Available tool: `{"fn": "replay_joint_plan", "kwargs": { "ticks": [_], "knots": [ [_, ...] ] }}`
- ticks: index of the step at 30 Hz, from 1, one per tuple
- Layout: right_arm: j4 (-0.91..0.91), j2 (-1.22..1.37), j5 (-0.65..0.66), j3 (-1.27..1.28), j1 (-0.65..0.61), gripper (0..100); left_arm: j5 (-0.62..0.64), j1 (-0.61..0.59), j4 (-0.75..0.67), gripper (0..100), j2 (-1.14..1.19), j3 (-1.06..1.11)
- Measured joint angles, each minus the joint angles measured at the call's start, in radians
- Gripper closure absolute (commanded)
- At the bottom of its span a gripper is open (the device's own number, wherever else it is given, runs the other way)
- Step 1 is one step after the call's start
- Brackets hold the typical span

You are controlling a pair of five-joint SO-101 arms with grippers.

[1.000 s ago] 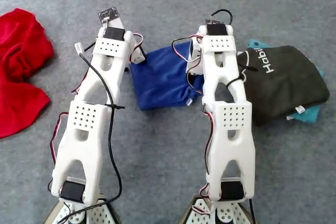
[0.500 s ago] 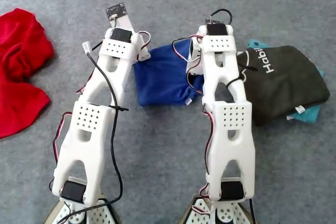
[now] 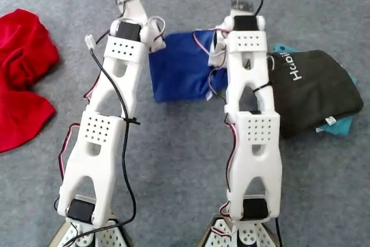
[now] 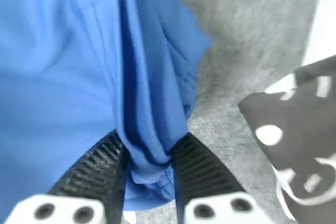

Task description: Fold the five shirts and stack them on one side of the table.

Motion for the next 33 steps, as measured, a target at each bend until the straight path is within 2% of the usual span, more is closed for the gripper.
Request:
{"fn": "replay_joint_plan", "kwargs": {
  "ticks": [6, 10, 13, 24, 33],
  "knots": [
    [0.009, -0.195, 0.000, 0.002, 0.005, 98.5, -0.034, 0.029, 0.000, 97, -0.002, -0.109],
    [0.011, -0.338, 0.000, 0.038, 0.051, 98.5, -0.037, 0.074, -0.040, 97, -0.002, -0.137],
    [0.012, -0.437, 0.015, 0.107, 0.121, 98.5, -0.040, 0.110, -0.092, 97, -0.002, -0.144],
    [-0.003, -0.692, 0.216, 0.417, 0.410, 98.5, -0.041, 0.305, -0.253, 97, -0.002, -0.137],
    [-0.112, -0.717, 0.310, 0.525, 0.624, 98.5, -0.041, 0.439, -0.497, 97, -0.002, 0.049]
  ]
}}
